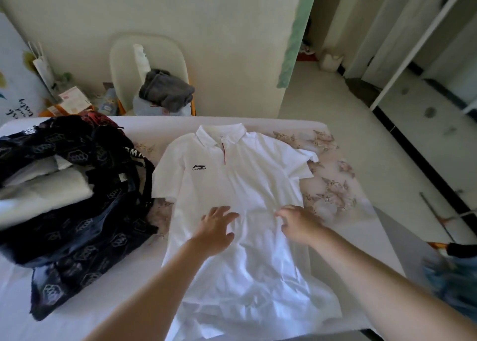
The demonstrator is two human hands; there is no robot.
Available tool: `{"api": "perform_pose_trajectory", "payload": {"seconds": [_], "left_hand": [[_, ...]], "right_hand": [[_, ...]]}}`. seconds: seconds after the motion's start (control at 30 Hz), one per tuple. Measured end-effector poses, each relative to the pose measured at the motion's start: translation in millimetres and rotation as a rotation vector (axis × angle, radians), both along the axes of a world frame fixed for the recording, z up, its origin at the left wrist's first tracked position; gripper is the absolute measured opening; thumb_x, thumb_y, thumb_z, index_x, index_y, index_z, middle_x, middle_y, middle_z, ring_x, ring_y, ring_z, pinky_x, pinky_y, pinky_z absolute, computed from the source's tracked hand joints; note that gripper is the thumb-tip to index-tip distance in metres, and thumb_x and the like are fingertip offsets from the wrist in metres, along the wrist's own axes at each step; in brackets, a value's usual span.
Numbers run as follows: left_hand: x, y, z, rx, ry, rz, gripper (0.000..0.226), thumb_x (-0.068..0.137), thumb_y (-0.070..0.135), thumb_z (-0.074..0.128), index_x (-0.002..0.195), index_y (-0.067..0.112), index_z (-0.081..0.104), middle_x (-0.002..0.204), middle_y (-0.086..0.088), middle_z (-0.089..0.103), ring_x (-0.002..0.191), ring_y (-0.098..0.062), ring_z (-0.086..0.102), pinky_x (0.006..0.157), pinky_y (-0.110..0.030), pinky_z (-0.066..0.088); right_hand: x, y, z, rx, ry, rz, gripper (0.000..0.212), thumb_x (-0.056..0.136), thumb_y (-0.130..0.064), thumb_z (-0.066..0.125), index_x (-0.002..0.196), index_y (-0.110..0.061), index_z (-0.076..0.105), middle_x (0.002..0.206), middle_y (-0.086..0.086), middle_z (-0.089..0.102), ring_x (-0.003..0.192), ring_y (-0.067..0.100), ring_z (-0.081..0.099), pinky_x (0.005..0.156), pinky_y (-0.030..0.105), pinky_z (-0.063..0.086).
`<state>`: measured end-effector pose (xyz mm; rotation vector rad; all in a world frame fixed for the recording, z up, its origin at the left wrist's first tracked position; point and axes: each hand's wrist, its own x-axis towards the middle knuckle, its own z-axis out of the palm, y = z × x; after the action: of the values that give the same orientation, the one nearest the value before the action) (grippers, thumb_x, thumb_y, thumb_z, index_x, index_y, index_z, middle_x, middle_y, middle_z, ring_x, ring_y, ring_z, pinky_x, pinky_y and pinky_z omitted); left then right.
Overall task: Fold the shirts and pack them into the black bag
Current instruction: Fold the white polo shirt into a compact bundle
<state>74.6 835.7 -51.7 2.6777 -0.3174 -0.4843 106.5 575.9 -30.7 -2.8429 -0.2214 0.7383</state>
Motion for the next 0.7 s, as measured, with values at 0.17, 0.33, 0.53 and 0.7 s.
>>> {"api": "perform_pose_trajectory", "payload": {"seconds": [0.17, 0.33, 0.53, 0.7], "left_hand": [[1, -30, -23, 0.207, 0.287, -0.252, 0.073, 0.088, 0.056, 0.059, 0.152, 0.046, 0.024, 0.165, -0.001, -0.008, 0.151, -0.026, -0.007, 0.121, -0.047, 0.006], [23, -48, -21, -0.009, 0.353, -0.277, 0.043, 0.089, 0.045, 0.063, 0.132, 0.041, 0.057, 0.151, 0.007, 0.037, 0.138, -0.019, 0.028, 0.114, -0.039, 0.026], [81, -16, -10, -0.197, 0.067, 0.183, 0.028, 0.092, 0.012, 0.052, 0.107, 0.026, 0.072, 0.112, 0.003, 0.066, 0.108, -0.017, 0.059, 0.086, -0.024, 0.043], [122, 68, -14, 0.094, -0.251, 0.551, 0.05, 0.083, -0.005, 0.048, 0.126, 0.019, 0.058, 0.134, -0.009, 0.048, 0.122, -0.032, 0.042, 0.098, -0.041, 0.036]], "right_hand": [[-5, -7, -36, -0.034, 0.084, 0.102, 0.073, 0.099, -0.044, 0.047, 0.157, -0.036, 0.005, 0.167, -0.001, 0.007, 0.152, 0.019, 0.017, 0.117, 0.044, 0.029], [21, -28, -48, -0.319, -0.078, 0.017, 0.048, 0.101, -0.045, 0.033, 0.144, -0.025, 0.04, 0.149, 0.0, 0.042, 0.127, 0.028, 0.051, 0.105, 0.046, 0.036], [73, 10, -45, -0.351, -0.376, 0.149, 0.024, 0.093, -0.035, 0.055, 0.103, -0.015, 0.062, 0.102, 0.007, 0.061, 0.093, 0.029, 0.06, 0.083, 0.043, 0.045], [116, 89, -54, -0.011, -0.396, 0.329, 0.033, 0.083, -0.019, 0.06, 0.115, -0.011, 0.061, 0.122, 0.014, 0.056, 0.105, 0.037, 0.058, 0.082, 0.045, 0.049]]}}
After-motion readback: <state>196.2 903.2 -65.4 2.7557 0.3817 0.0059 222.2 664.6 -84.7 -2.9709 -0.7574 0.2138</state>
